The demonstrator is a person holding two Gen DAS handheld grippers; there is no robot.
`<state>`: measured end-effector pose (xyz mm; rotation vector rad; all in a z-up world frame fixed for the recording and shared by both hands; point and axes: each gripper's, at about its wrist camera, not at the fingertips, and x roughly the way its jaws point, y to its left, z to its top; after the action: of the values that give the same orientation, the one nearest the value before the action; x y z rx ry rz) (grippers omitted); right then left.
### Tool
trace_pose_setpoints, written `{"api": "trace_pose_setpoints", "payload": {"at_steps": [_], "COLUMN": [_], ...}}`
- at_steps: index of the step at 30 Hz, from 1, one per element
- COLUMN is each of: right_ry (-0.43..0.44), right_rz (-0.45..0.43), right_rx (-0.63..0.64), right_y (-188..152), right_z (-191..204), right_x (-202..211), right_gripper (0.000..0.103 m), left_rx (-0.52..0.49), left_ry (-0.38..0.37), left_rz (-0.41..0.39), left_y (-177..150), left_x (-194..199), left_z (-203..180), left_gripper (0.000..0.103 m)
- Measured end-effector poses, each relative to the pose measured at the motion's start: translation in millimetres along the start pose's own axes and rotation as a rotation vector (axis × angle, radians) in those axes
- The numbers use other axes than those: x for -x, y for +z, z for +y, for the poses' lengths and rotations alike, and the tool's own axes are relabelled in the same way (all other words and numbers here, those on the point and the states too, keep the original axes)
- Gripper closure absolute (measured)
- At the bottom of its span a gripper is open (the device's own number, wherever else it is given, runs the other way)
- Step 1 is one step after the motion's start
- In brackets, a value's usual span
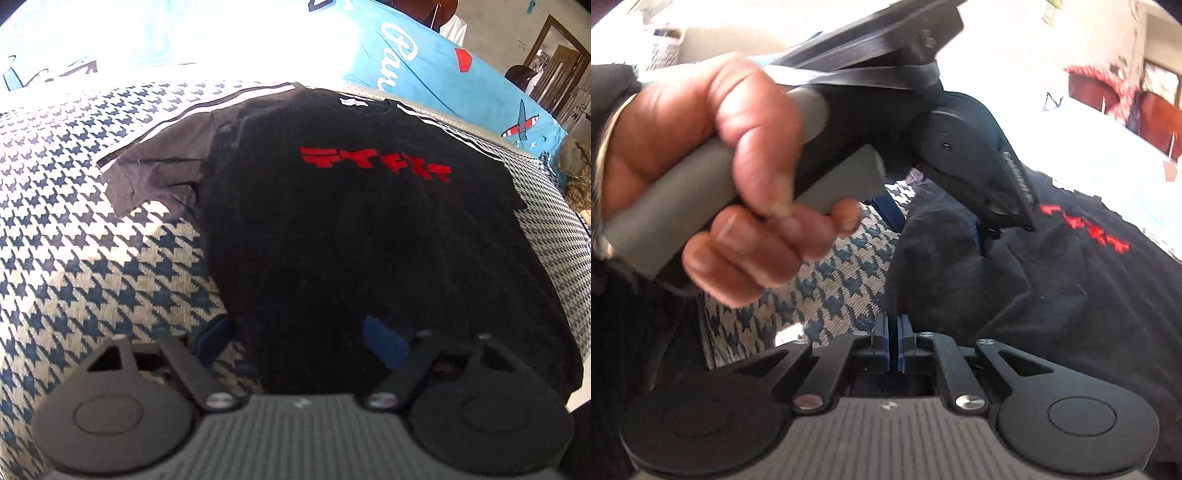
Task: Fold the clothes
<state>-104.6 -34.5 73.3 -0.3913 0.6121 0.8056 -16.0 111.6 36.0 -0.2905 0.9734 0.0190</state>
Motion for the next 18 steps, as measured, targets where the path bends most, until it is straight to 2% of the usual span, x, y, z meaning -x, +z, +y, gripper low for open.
{"api": "trace_pose_setpoints", "payload": {"at_steps": [3, 5, 13, 18], "right_ry": [0.042, 0.106, 0.211, 0.24], "right_rz": [0.002, -0.006, -0.026, -0.033], "right_rx": [-0.06, -0.104, -0.193, -0.193], "right_y": [5, 10, 26, 25], "right_z": [-6, -10, -6, -1], "right_x": [1, 3, -1, -5], "right_gripper": [0.097, 0.097, 0.097, 0.096], "left_rx": [0.025, 0.046, 0.1, 0.119], "left_ry": [0.009, 0.015, 0.162, 0.225], "left_rz": [-0.015, -0.027, -0.164, -0.191], "left_y": [3, 5, 19, 21], "left_x": [2, 5, 30, 34], "left_z": [5, 10, 31, 40], "left_gripper": [0.043, 0.051, 0.051, 0.048]}}
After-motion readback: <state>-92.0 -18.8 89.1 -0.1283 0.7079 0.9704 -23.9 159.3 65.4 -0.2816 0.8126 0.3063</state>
